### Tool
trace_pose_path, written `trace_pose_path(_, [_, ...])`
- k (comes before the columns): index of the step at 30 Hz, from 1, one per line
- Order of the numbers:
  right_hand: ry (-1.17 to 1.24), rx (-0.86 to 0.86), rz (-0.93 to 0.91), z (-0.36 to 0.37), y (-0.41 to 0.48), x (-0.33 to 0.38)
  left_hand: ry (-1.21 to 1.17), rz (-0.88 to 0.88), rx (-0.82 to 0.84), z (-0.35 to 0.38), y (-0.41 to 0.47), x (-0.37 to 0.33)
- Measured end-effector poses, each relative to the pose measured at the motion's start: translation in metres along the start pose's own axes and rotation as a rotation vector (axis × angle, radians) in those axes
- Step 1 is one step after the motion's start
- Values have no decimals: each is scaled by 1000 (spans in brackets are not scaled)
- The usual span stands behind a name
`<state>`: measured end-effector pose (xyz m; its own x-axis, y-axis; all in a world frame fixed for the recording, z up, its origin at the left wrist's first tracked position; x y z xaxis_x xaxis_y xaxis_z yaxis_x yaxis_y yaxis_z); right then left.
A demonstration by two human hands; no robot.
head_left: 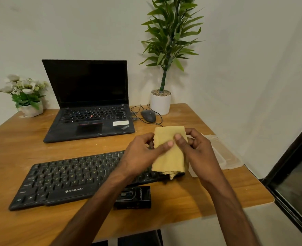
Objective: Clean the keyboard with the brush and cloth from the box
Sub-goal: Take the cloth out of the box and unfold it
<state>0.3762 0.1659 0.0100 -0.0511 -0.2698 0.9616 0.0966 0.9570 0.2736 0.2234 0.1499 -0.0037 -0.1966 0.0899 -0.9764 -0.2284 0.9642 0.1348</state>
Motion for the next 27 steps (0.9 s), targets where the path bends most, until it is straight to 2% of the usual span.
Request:
trace_pose_path(2, [105,-14,66,2,0,-2,-103,-62,5,5,2,2])
trace_pose_path(5, [137,-66,118,-1,3,-11,-200,-132,82,15,2,5])
trace_pose_path(9, [157,10,224,7,-2,-27,-258,-101,-6,10,9,7])
trace_pose_path(11, [127,-43,183,-1,-3,-27,-202,-54,-11,7,13,4])
trace_pose_path(13, [0,-188,75,-23,-5,-21,-68,11,-34,-3,23,5])
trace_pose_path(16, [-449,-336,-123,-48,-23,-12,446,243,-147,-26,45,10])
trace_pose_path(18, [-700,-313,-199,-43,-39,-16,756,345,-109,-24,59,21])
trace_pose_path(20, [-878,-257,-181,-31,-47,-30,961,347,-6,-13,70,40])
trace_pose_path(24, [-929,-260,-115,-21,-45,-45,1176,252,134,-2,81,70])
trace_pose_path(27, [-891,-252,-94,-17,-44,-48,1174,236,143,-3,83,77])
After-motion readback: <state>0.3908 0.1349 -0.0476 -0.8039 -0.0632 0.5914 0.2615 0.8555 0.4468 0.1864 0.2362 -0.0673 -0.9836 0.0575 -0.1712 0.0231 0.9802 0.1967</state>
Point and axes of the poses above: each hand's wrist, its own y-axis towards the middle knuckle, its own z-axis out of the palm, x = y × z, the point moved 10 cm from there along y, towards the middle knuckle, and after that the axes turned 15 degrees about -x, right-handed, at the moved point
